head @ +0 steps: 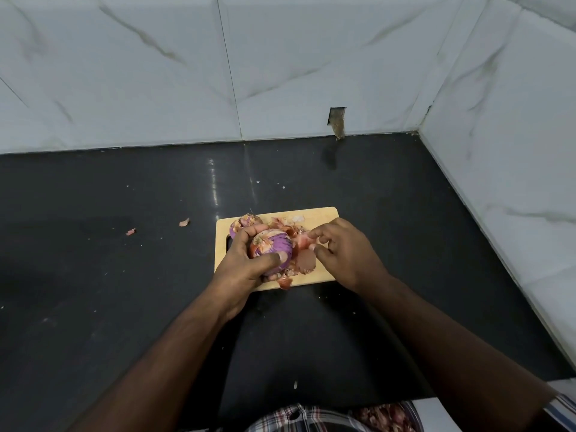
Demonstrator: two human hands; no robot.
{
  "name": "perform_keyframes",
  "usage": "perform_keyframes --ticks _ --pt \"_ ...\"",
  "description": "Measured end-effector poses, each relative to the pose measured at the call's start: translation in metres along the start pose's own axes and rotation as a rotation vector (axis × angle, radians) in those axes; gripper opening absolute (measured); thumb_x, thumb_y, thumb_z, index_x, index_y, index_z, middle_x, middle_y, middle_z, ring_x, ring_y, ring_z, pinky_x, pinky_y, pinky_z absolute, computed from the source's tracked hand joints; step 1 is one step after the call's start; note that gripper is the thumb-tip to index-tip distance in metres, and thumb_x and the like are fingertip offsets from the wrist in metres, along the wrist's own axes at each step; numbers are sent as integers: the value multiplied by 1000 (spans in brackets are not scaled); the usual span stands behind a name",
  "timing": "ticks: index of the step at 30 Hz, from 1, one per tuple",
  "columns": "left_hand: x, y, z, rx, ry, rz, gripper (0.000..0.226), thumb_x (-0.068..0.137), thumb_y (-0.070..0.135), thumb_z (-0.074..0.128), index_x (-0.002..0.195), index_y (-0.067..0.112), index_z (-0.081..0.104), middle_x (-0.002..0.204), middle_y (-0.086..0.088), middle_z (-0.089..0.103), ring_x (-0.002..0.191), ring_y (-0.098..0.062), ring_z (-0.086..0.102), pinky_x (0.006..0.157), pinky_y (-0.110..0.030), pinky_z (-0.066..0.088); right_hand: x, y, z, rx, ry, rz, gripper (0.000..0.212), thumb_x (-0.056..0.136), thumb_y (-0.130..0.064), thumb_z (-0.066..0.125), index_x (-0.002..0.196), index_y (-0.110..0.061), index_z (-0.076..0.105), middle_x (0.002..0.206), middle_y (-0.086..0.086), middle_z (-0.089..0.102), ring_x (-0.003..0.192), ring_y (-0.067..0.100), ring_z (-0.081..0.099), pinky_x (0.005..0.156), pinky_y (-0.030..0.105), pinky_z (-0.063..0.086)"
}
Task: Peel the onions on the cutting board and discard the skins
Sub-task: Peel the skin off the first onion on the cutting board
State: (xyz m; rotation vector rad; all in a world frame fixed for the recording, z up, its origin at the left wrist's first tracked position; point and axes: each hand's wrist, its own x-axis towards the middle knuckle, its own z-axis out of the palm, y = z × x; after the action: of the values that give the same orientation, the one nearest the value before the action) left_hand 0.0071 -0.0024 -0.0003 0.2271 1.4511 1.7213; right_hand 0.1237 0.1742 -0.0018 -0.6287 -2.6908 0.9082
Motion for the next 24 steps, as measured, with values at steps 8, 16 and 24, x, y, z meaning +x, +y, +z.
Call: perform_keyframes --ticks 8,16,24 --pt "-8 10 2 119 -25 119 59 77 -8 78 123 26 62 123 -8 65 94 -14 72 67 -26 58 -3 -16 -3 173 68 4 25 92 -27 66 117 -26 71 107 -14 62 93 -4 60 77 12 46" --pt "-10 15 2 273 -73 157 87 69 -11 81 138 35 52 121 2 62 97 -6 72 79 -27 59 10 -47 -11 374 -192 -133 47 84 -27 78 129 -26 65 120 -4 61 110 -4 55 89 4 41" --pt "-8 12 -3 404 -103 132 95 77 -15 74 147 40 42 125 0 66 94 -10 69 77 -28 57 19 -34 4 484 -189 -79 40 79 -7 80 115 -23 74 115 -5 64 110 -3 59 96 17 47"
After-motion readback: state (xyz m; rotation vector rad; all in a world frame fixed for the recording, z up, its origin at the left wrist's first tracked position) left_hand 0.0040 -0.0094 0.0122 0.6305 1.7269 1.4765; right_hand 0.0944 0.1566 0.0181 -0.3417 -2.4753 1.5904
